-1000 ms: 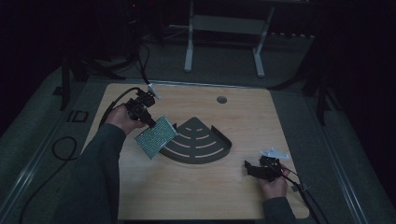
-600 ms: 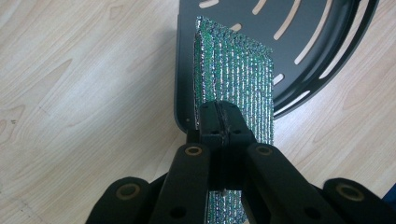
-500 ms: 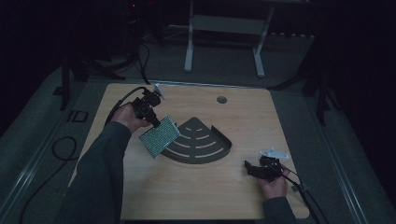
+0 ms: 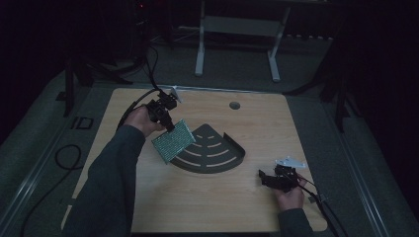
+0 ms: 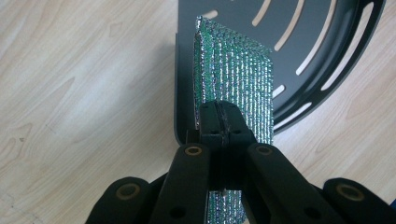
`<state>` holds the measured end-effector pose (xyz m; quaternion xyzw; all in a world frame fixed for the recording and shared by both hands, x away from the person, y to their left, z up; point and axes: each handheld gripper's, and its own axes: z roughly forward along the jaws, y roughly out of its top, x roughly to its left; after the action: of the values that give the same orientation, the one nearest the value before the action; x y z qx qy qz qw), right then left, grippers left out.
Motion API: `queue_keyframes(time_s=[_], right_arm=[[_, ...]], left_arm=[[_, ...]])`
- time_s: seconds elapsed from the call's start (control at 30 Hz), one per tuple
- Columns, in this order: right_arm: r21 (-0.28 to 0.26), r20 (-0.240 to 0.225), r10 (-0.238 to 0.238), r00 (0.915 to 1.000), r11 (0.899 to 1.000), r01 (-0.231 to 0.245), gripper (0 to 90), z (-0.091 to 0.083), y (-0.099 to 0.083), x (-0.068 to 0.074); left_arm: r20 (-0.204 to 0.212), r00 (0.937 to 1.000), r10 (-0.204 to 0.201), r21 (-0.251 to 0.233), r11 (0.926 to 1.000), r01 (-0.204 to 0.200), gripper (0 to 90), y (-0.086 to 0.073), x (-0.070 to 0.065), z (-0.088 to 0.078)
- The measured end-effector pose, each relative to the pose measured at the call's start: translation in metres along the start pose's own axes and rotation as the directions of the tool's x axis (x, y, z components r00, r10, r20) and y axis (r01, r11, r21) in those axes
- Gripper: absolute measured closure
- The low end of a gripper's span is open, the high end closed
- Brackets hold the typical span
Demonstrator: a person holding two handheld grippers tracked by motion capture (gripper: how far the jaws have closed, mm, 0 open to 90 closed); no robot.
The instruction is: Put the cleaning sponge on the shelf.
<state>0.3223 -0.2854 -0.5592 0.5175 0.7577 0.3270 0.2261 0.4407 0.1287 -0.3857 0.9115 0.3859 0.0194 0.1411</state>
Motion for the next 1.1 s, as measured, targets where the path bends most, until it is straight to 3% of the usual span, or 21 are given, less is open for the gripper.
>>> queue_keyframes(time_s=[0.4,1.1], right_arm=[[0.0,-0.001,-0.002,1.0,1.0,0.002,18.5,0.0,0.0,0.0],[0.0,-0.002,-0.003,1.0,1.0,0.003,18.4,0.0,0.0,0.0]], left_arm=[[-0.023,0.9995,0.02,0.017,0.9997,-0.019,90.0,0.018,-0.005,0.011],[-0.034,0.9994,0.003,0.014,0.9999,-0.002,90.0,0.038,-0.004,0.03]])
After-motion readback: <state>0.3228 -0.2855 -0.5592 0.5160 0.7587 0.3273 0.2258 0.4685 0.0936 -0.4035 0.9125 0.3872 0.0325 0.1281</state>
